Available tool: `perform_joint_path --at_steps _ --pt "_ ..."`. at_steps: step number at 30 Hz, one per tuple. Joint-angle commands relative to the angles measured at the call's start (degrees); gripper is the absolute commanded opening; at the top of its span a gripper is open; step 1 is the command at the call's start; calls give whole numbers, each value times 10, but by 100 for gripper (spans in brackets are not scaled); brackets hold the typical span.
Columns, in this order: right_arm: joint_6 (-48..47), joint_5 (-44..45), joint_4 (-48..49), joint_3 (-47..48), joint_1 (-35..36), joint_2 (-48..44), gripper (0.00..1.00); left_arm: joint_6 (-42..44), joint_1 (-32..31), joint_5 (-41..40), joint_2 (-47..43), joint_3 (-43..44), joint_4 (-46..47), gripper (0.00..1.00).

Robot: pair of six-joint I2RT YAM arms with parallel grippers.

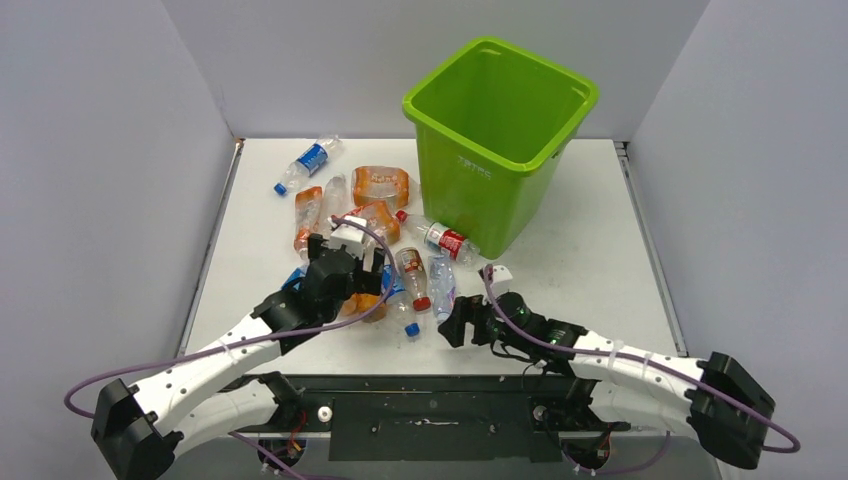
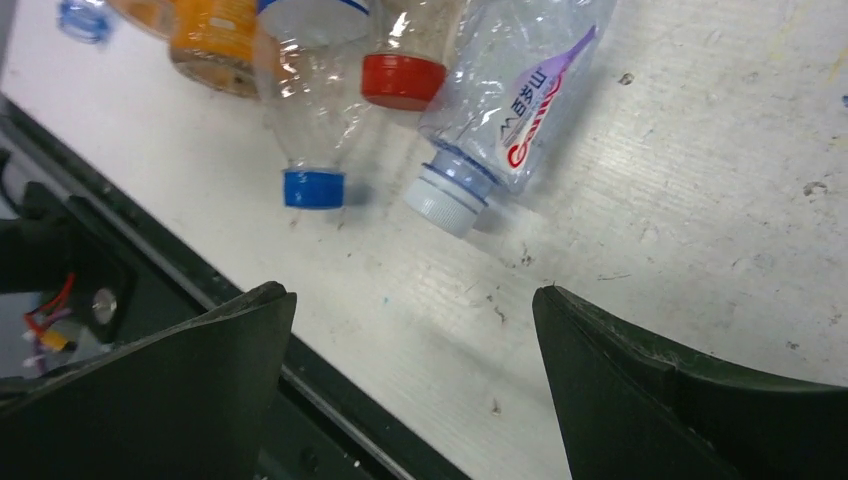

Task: Put the plastic bottles in the bin
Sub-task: Pick up the plastic bottle at the center of the board.

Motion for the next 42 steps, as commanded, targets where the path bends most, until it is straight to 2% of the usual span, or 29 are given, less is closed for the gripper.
perform_joint_path --at_steps 1,10,15,22,27,32,38,41,42 --pt "-1 150 48 52 21 62 93 -14 0 20 -36 19 18 96" --pt "-21 158 83 129 8 218 95 1 -40 28 -69 12 31 96" --pt "-25 148 82 148 -2 263 99 10 -57 17 -89 12 30 96" --pt "-28 151 64 158 -5 302 88 10 -62 26 -101 14 29 96" --pt "-29 146 61 153 -5 318 73 11 -62 27 -107 14 27 96" --pt "-28 145 60 135 -4 311 47 13 -64 28 -110 14 29 96" --pt "-52 132 8 122 10 190 24 22 -68 28 -120 9 37 96" --pt "-67 90 -63 137 11 105 6 43 -73 40 -137 0 56 96" --pt "-71 74 -90 143 12 77 5 56 -75 56 -145 -5 64 96"
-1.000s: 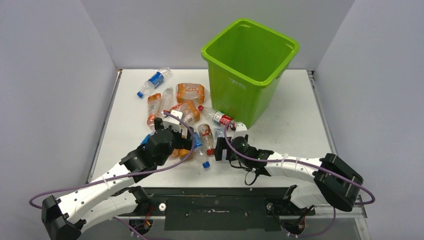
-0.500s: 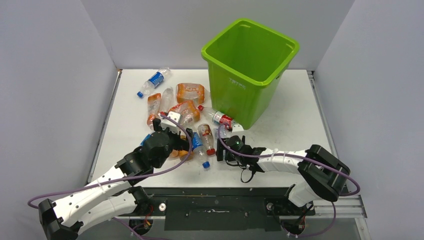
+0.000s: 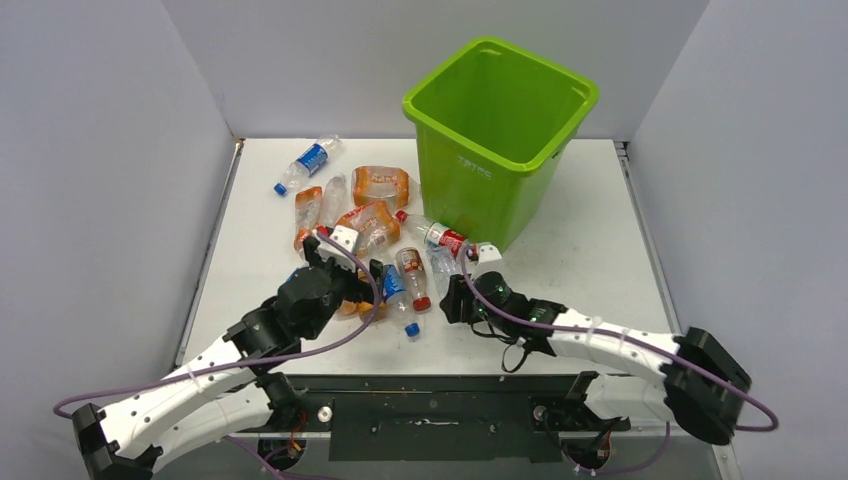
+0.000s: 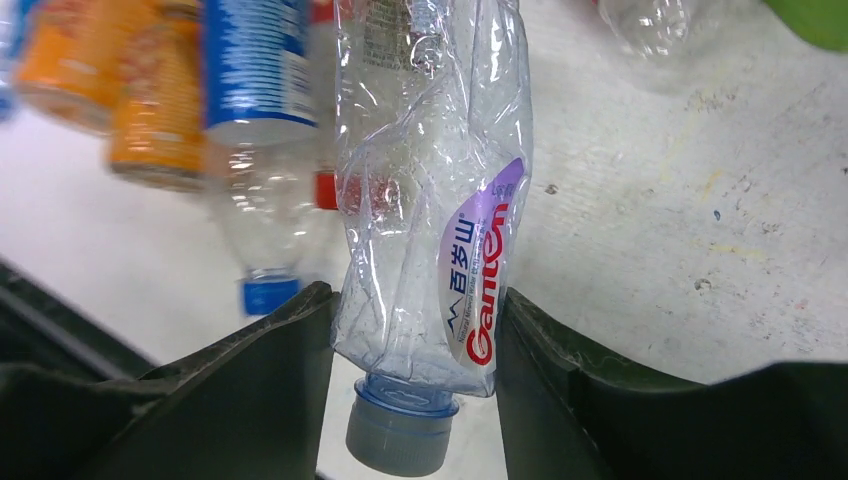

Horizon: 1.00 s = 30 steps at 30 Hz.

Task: Put the plastic bottles in the bin
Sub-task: Pick up the plastic bottle at the center of the board.

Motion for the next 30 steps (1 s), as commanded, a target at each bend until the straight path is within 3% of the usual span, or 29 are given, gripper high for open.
perform_joint_path --at_steps 1,6,12,17,22,26,30 --pt "-32 -64 -92 32 5 -128 5 56 -10 51 -39 -10 62 96" --pt "-48 -157 -203 75 6 -224 5 173 -44 181 -105 -67 131 96" --pt "-52 -220 -270 119 7 -250 5 304 -97 286 -144 -108 172 96" --pt "-66 -246 -301 143 7 -244 5 414 -166 238 -134 -90 149 96" --pt "-73 -290 -332 172 7 -212 5 554 -258 125 -82 -77 84 96" --pt "-79 -314 -367 204 8 -180 5 654 -310 23 -47 -93 138 96" --pt "-74 -331 -373 212 15 -172 5 719 -315 -3 -18 -93 183 98"
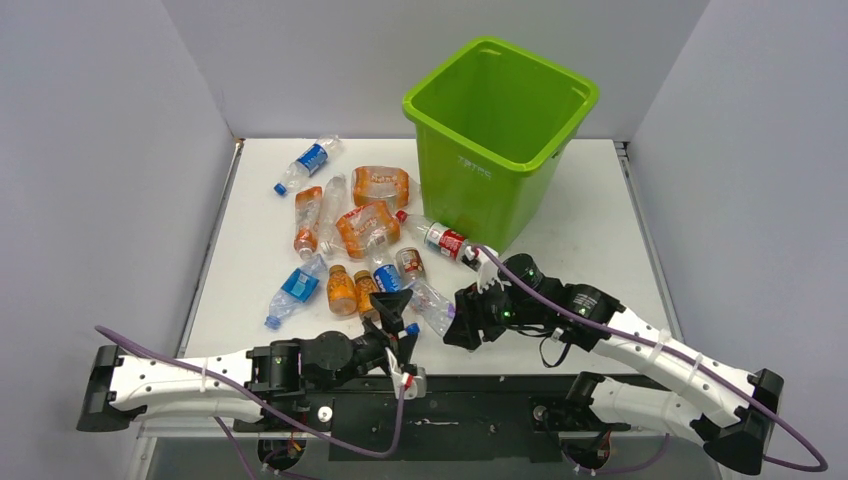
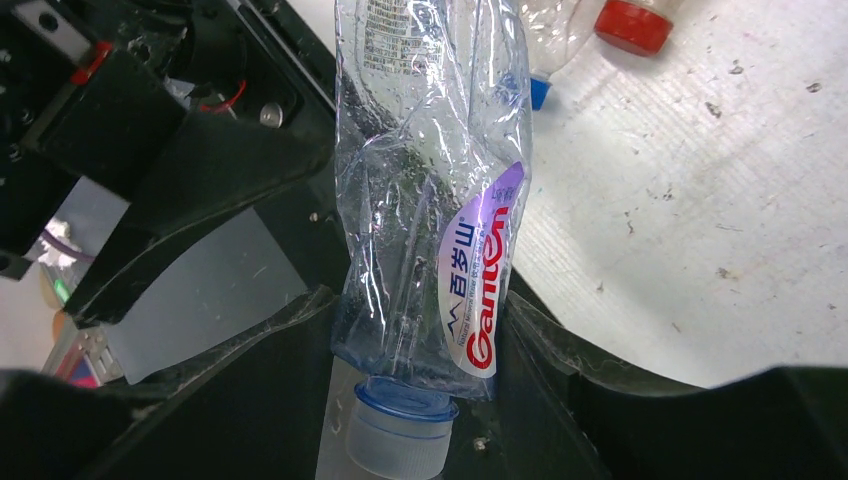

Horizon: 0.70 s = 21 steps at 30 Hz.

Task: Put the plastic bottles in the bin
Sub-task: Pick up the plastic bottle at the center of the board.

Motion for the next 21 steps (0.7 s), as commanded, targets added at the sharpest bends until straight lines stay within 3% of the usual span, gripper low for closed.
perform_joint_path --at_steps 1,9,15,21 --pt "-1 -32 -11 29 12 -1 5 112 -6 -66 18 12 75 99" --pt "18 -50 0 23 20 -13 5 122 -12 -45 44 18 81 81" --pt "27 -56 2 35 22 -12 5 96 -21 -21 60 24 51 72" --pt "41 -55 14 41 33 -6 5 82 -29 -20 67 8 59 45"
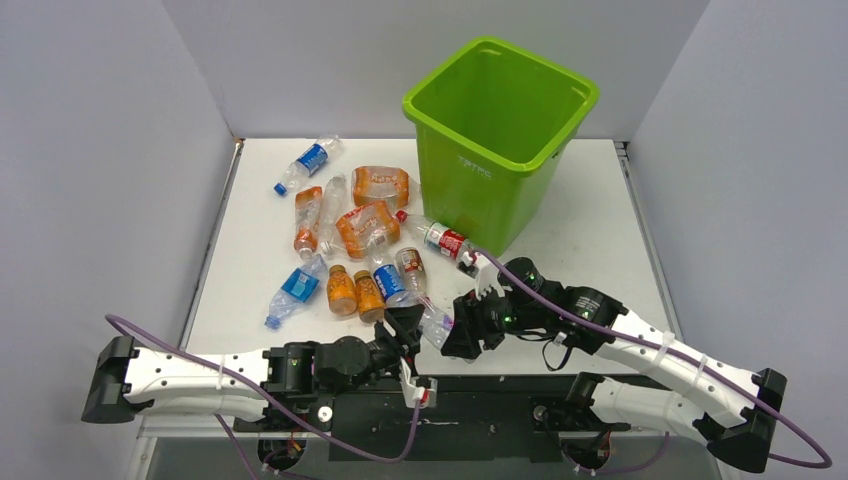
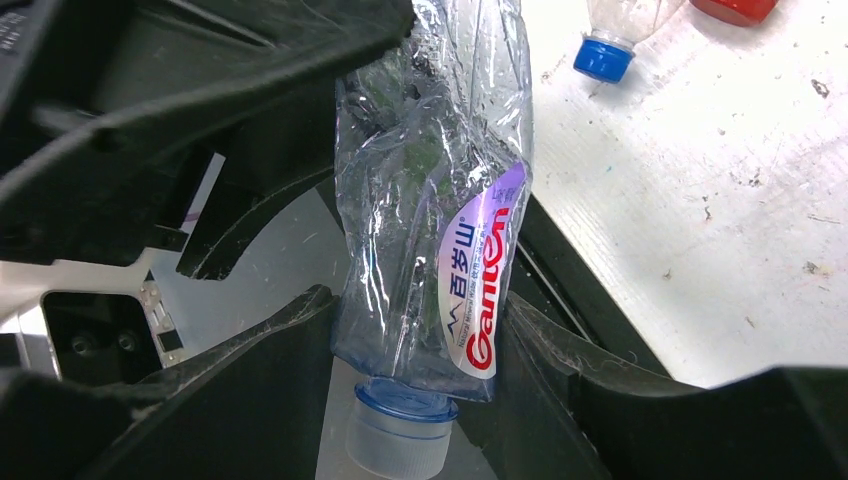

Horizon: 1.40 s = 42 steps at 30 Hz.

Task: Put the plastic bottles in the bin
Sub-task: Pick up the plastic bottle at the center of the board, then place the plastic bottle in the trash bin.

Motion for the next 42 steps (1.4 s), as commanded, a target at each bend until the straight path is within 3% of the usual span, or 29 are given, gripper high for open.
perform_joint_path --at_steps 1,4,7,10,13,17,22,26,34,42 --pt "17 -5 30 33 13 0 5 -17 -7 9 -1 4 23 39" --pt "25 0 36 38 16 2 8 -36 -7 8 -5 3 24 23" --pt "27 -4 49 48 19 2 55 -65 -9 13 -17 11 15 4" --pt "24 2 66 67 19 -8 83 -98 -9 21 -30 23 -3 0" --pt "17 31 84 95 19 -23 99 -141 -9 29 -41 40 -29 0" --pt "17 120 132 116 19 -74 93 -238 -9 51 -65 61 -57 0" --pt "34 229 311 25 19 -203 90 -414 -4 86 -105 72 -53 0" --pt "24 336 391 -35 19 -291 90 -525 21 118 -101 99 -92 0" --pt "14 345 326 -24 20 -237 90 -596 92 167 -129 96 -74 0" --pt "53 350 427 -87 20 -247 90 -664 146 208 -107 111 -71 0"
